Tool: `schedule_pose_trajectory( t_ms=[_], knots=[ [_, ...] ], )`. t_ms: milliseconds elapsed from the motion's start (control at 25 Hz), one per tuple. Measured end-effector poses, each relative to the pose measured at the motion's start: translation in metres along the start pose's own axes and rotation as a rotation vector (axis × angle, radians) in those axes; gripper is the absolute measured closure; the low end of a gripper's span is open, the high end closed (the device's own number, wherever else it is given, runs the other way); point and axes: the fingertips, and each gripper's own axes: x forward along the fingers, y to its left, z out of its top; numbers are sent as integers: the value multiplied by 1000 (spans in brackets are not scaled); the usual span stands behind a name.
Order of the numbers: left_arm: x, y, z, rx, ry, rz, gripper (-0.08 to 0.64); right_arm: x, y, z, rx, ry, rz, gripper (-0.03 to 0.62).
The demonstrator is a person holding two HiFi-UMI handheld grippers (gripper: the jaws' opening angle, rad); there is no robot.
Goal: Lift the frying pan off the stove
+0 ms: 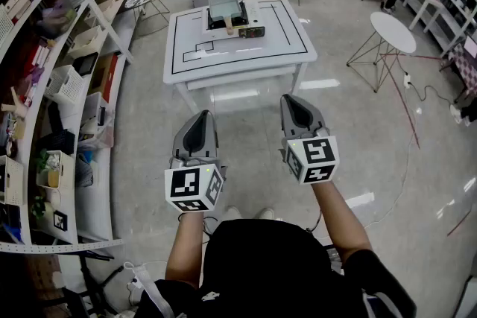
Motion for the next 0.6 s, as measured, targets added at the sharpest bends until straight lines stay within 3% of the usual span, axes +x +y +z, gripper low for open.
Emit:
schedule_pose_trajectory(
  t_ms=[600],
  knots=[
    [3,-1,-12,-3,20,21,558,10,0,-13,43,16,43,591]
  ],
)
